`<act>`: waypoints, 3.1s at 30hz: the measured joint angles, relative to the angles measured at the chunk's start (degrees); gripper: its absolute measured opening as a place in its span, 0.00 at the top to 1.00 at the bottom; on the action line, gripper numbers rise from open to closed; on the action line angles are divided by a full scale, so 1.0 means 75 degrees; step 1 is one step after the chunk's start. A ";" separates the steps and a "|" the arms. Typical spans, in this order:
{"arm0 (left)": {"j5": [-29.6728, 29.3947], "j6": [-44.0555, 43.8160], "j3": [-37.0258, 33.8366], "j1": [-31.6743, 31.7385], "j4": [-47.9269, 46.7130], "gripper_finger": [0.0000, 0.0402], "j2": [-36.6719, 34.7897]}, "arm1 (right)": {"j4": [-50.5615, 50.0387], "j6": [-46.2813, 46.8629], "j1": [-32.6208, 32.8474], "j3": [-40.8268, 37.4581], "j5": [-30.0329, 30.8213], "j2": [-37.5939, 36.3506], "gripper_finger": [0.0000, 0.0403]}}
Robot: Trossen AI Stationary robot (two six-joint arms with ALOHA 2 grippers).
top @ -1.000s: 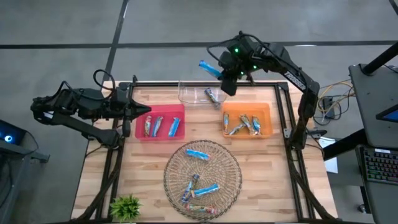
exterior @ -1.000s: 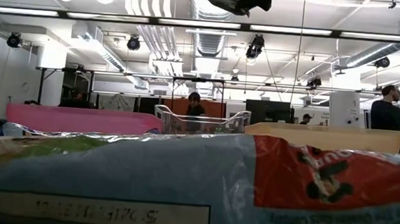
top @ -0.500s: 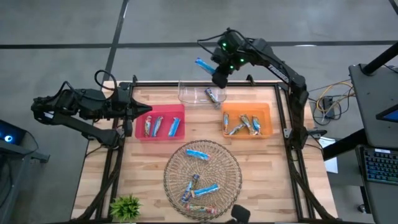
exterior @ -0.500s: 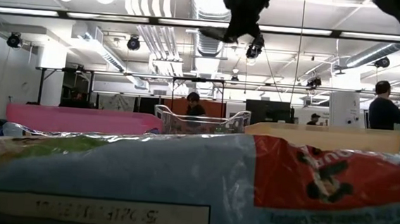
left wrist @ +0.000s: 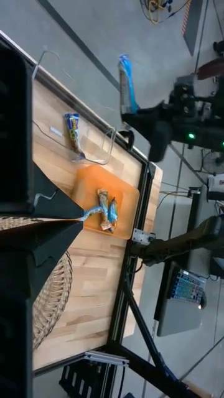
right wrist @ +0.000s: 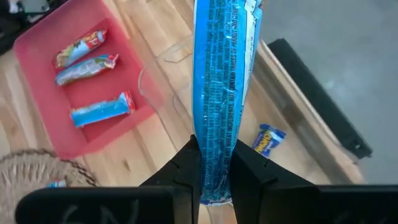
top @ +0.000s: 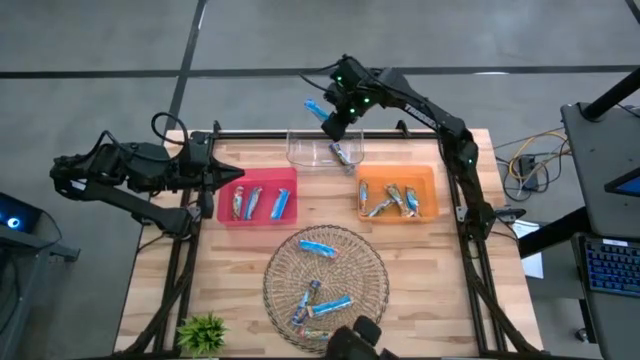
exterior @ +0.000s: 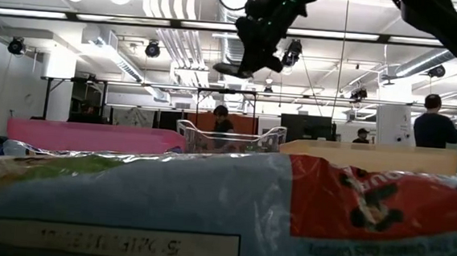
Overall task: Pick and place Granola Bars by type
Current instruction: Put the blue granola bar into the transparent bin
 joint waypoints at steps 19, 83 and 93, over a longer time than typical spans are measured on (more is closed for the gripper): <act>0.0000 -0.0021 0.0000 0.0006 -0.0003 1.00 0.0000 | 0.0424 0.2957 0.0006 -0.0002 0.0059 0.1055 0.87; 0.0000 -0.0441 0.0000 0.0002 -0.0050 1.00 0.0000 | 0.0953 0.6494 0.0490 -0.0558 0.0650 0.2016 0.87; 0.0000 -0.0467 0.0000 0.0000 -0.0056 1.00 0.0000 | 0.0968 0.6465 0.0490 -0.0558 0.0683 0.2016 0.87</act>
